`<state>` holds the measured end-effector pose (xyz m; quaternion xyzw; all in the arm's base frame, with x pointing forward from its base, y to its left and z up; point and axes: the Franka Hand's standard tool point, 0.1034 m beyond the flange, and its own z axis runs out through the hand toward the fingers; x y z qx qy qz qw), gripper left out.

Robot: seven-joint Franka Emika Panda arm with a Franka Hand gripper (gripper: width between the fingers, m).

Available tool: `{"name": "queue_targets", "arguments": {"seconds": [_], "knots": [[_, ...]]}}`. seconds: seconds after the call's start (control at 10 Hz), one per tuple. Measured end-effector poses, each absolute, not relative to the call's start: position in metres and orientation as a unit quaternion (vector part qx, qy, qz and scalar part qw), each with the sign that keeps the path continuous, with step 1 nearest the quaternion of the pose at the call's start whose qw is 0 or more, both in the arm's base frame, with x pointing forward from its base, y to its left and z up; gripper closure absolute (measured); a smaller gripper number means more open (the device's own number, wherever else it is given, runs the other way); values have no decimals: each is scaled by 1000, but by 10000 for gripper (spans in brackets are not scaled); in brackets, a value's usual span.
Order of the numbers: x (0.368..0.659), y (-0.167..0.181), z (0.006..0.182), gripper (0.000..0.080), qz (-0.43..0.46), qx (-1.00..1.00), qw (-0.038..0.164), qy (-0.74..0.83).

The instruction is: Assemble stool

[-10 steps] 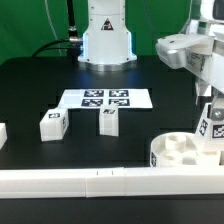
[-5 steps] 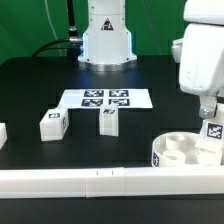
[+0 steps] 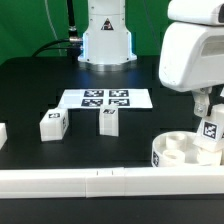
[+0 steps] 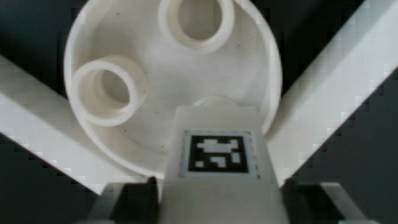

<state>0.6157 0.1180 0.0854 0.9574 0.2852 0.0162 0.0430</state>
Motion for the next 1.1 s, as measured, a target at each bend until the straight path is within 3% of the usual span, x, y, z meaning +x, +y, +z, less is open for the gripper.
{"name": "queue_targets", "arguments": {"seconds": [0.2,0.5,1.1], "knots": [[615,119,85,466,18,979,35,202],[614,119,84,466,18,999,7,26],[615,119,84,466,12,968,-21,-252]]}}
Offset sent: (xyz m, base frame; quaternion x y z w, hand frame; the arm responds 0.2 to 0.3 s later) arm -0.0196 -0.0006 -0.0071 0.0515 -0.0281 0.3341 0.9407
